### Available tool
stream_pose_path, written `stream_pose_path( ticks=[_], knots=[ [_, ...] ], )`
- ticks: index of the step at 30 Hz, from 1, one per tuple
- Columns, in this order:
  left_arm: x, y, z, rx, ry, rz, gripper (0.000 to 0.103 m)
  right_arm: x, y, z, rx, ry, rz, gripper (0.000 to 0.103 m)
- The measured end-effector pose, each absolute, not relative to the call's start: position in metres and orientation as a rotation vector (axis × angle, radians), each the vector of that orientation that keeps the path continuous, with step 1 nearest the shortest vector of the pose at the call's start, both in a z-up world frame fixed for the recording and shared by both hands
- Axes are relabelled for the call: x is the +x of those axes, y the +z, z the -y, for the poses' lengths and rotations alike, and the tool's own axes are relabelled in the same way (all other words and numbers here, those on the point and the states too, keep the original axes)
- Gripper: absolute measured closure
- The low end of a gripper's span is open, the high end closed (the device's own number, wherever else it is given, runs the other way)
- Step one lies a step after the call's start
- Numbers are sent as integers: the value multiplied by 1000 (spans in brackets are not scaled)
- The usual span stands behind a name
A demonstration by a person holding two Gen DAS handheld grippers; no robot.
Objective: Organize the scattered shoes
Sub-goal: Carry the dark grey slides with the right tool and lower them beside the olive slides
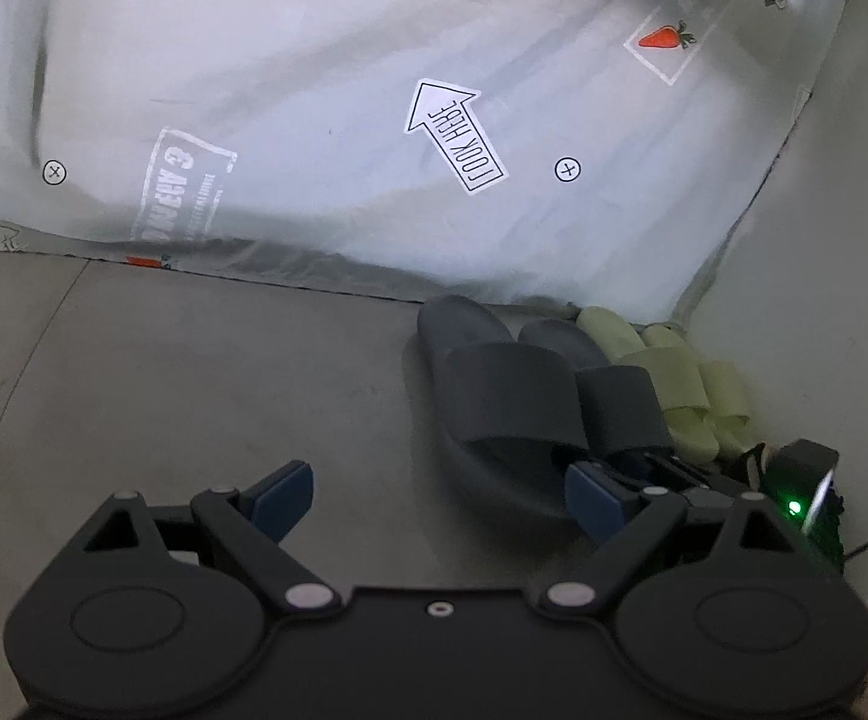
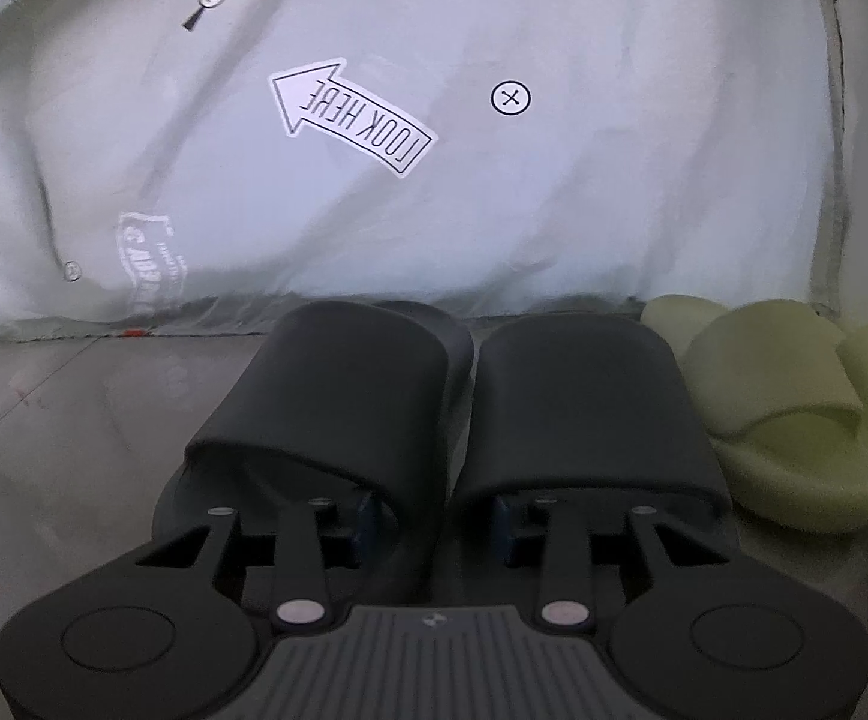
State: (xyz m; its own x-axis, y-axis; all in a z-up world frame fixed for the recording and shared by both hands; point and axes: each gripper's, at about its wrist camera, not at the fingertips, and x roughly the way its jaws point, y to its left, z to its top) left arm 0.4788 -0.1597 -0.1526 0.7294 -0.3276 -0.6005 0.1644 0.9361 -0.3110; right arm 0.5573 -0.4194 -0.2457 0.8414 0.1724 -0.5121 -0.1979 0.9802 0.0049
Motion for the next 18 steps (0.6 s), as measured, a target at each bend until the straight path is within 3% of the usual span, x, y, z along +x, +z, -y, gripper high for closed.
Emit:
stream_pose_path(
  ticks=[8,13,15,18],
  knots=[
    [490,-158,144,-291,-239,-712,11,589,-250,426,-47,185,-529,58],
    [492,-162,135,-324,-213,-730,11,595,-249,436,-11,188,-564,50],
    [491,-160,134,-332,-209,-722,11,597,-246,438,-14,203,-594,40],
    [488,-156,134,-324,-215,-705,11,597,-241,445,6,242,-633,35]
  ],
)
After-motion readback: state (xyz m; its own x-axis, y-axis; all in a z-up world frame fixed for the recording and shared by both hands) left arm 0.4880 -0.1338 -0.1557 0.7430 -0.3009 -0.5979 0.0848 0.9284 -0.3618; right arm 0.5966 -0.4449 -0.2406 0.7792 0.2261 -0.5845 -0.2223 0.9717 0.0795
